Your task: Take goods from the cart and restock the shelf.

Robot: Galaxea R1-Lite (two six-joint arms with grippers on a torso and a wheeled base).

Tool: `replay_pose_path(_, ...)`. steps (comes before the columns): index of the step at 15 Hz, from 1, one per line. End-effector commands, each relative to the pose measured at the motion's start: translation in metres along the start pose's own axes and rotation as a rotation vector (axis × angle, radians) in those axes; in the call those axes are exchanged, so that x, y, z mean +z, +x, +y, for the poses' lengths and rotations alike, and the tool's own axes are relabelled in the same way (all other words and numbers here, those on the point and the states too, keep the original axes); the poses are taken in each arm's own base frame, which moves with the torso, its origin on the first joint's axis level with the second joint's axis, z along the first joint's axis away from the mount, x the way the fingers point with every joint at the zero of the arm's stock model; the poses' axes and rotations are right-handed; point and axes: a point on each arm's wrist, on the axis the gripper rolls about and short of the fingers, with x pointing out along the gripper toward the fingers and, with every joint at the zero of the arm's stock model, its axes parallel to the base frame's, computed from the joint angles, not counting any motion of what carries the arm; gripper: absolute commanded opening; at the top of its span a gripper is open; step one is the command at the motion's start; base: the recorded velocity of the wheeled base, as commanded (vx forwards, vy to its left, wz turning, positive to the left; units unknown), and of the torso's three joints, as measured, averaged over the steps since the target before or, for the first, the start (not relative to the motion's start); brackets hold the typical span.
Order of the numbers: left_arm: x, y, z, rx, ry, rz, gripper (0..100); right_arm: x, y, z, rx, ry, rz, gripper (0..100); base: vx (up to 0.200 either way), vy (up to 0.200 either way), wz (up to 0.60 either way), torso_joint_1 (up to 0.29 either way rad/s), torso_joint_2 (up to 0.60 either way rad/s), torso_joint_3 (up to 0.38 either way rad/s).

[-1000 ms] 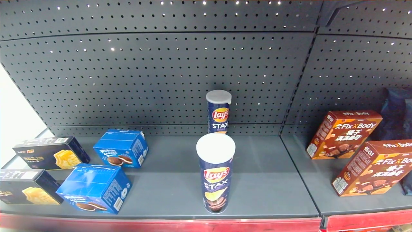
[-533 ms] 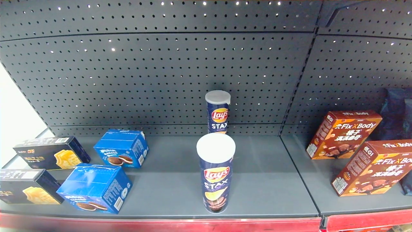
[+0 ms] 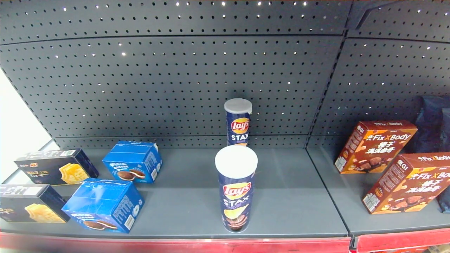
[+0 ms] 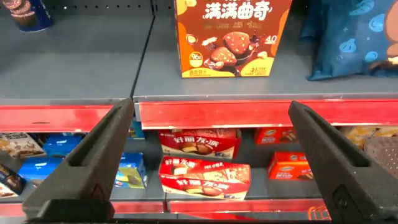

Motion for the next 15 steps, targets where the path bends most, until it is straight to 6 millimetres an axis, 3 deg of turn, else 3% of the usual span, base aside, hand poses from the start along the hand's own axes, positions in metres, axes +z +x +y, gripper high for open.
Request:
replay_pose_path(1, 0.000, 0.000, 0.000, 0.000, 0.000, 0.000, 100, 0.000, 0.000, 0.000, 0.000, -0.002, 0.000, 100, 0.000, 0.000, 0.00, 0.000, 0.00, 0.000)
replay_pose_path(9, 0.000, 0.000, 0.000, 0.000, 0.000, 0.000, 100, 0.000, 0.000, 0.000, 0.000, -0.002, 0.000, 100, 0.000, 0.000, 0.00, 0.000, 0.00, 0.000)
replay_pose_path(12, 0.001, 0.000, 0.002, -0.079, 0.016, -0.006, 100, 0.000, 0.000, 0.000, 0.000, 0.000, 0.000, 100, 0.000, 0.000, 0.00, 0.000, 0.00, 0.000)
replay_pose_path(15, 0.032, -0.001, 0.003, -0.311, 0.048, -0.049, 100, 0.000, 0.000, 0.000, 0.000, -0.002, 0.000, 100, 0.000, 0.000, 0.00, 0.000, 0.00, 0.000)
